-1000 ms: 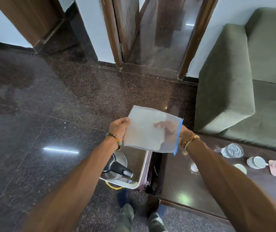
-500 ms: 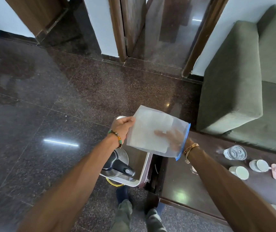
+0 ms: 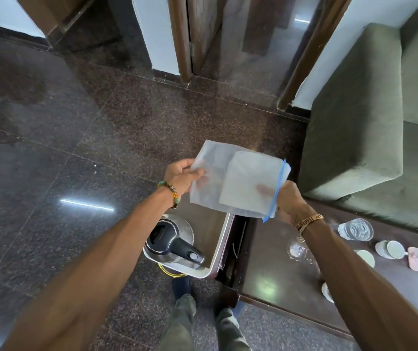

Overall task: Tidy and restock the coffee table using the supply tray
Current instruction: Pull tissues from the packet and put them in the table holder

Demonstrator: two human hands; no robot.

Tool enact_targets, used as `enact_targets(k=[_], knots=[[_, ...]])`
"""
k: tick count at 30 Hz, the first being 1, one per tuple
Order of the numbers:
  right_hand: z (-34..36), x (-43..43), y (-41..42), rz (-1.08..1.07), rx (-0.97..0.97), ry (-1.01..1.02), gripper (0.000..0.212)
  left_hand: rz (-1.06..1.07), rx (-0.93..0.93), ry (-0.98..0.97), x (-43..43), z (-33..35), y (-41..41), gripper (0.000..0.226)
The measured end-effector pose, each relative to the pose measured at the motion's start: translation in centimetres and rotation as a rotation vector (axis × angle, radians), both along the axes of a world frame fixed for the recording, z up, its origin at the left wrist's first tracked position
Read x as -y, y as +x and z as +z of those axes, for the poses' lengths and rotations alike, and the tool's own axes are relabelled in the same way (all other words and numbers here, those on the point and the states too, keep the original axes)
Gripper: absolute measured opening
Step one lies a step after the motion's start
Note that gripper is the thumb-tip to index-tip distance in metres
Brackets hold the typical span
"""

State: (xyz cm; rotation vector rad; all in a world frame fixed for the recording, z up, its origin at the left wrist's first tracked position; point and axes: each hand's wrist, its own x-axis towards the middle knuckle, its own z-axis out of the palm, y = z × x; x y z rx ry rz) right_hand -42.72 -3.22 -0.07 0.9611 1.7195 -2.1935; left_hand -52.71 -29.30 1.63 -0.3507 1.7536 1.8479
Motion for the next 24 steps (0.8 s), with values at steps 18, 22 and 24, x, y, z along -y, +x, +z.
enact_targets(k=[18,22,24], knots=[[-1.9,-1.3,4.8,-0.408,-0.012,-0.574,0.032,-0.145,-0.594,-0.395,-0.2,3.8,-3.1,0.024],[-3.5,1.6,4.2,-0.417,-0.009,-0.707,0.041,-0.266,-0.663,-0.388,-2.2,4.5,-2.2,0.025],[-4.3,2.8,3.7,-0.42,0.0,-0.754,0.033,-0.29,-0.65,-0.341,-2.7,4.9,-1.9,0.025]])
